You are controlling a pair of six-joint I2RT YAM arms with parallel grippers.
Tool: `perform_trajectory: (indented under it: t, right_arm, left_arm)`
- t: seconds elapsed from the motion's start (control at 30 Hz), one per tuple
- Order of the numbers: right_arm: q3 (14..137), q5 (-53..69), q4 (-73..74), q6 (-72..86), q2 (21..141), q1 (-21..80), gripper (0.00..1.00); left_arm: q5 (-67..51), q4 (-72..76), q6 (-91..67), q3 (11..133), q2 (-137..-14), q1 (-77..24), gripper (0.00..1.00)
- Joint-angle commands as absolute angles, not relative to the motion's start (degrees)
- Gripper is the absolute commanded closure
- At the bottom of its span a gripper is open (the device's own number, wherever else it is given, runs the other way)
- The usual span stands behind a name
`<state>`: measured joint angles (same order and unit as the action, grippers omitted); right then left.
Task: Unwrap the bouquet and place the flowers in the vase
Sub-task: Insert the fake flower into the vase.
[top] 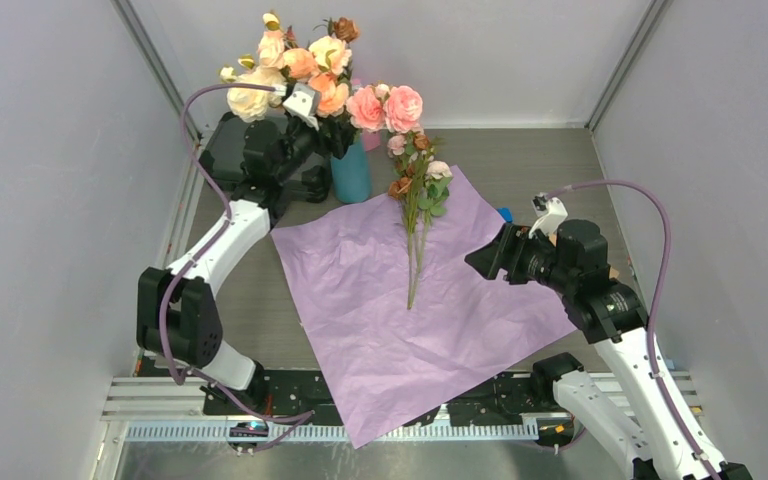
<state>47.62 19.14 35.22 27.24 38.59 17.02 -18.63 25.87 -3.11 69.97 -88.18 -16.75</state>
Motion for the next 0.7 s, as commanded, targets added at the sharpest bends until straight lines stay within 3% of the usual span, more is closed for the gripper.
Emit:
perform_trajectory:
  t: [0.0, 0.37, 0.67]
  right_arm:
    - [47.3, 19.4, 33.9, 27.9, 37.3, 16.7, 0.24]
    - [46.2, 20.0, 33.9, 28.2, 35.9, 16.7, 0.24]
    - [45.7, 20.6, 33.9, 28.5, 33.6, 16.7, 0.23]
  left_arm:
    - [-19.3, 28.3, -5.0, 68.7, -83.1, -16.5, 0.25]
    - [-19.4, 23.7, -8.8, 68.4, -78.4, -16.5, 0.01]
    - [-21.3, 18.1, -9.8, 65.8, -72.7, -16.5, 0.00]
